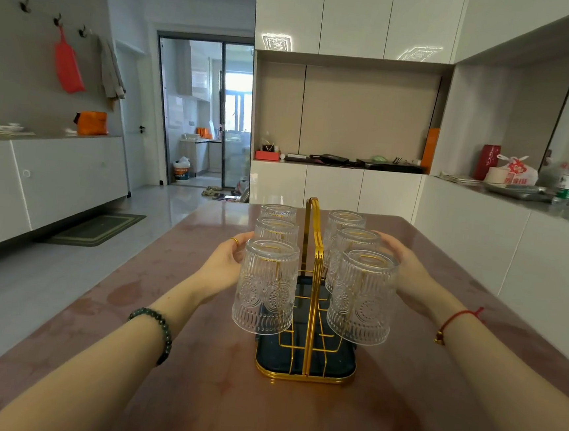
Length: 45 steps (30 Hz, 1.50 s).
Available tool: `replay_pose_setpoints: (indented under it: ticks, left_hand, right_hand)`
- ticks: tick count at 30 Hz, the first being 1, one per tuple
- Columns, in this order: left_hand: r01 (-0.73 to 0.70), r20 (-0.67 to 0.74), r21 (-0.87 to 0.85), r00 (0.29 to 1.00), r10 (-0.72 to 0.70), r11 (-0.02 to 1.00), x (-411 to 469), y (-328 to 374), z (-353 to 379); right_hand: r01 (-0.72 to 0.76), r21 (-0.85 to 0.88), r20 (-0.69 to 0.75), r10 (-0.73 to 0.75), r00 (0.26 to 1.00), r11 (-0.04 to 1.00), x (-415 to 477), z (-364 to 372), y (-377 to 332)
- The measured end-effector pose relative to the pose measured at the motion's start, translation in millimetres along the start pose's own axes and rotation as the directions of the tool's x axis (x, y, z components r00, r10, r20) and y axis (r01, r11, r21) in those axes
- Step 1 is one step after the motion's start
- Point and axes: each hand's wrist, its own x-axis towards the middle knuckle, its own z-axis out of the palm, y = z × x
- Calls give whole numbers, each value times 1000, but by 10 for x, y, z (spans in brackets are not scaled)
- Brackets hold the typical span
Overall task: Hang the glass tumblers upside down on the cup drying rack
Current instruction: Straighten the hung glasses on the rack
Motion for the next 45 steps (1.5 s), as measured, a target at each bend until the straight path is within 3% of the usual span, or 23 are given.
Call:
replay_pose_setpoints:
  ticks: [17, 21, 25, 27, 33, 38, 45]
  left_hand:
    - [46, -13, -64, 999, -47, 997, -73, 2, 12]
    - [33, -15, -78, 999, -34, 996, -193, 55, -8]
    - [-27, -179, -150, 984, 0, 988, -418, 111, -67]
    - [-78, -211, -170, 977, 41, 982, -568, 146, -73]
    - [-153, -149, -105, 979, 137, 983, -885, 115, 76]
    - [-83, -113, -59, 991, 76, 995, -934, 76, 191]
    - [-68, -126, -29, 990, 64, 997, -930, 90, 222]
  right_hand:
    - [-22, -24, 58, 23, 998, 999, -12, 3, 4]
    - [-12, 45, -72, 16, 997, 999, -147, 35, -94]
    - [103, 58, -274, -83, 958, 993, -367, 48, -115]
    - [168, 48, -304, -146, 942, 985, -531, 66, -110]
    - [190, -62, -242, -200, 950, 980, -886, 286, -97]
    - [91, -147, -198, -120, 973, 985, -1024, 478, -123]
    - [69, -150, -204, -100, 974, 986, -1040, 511, -138]
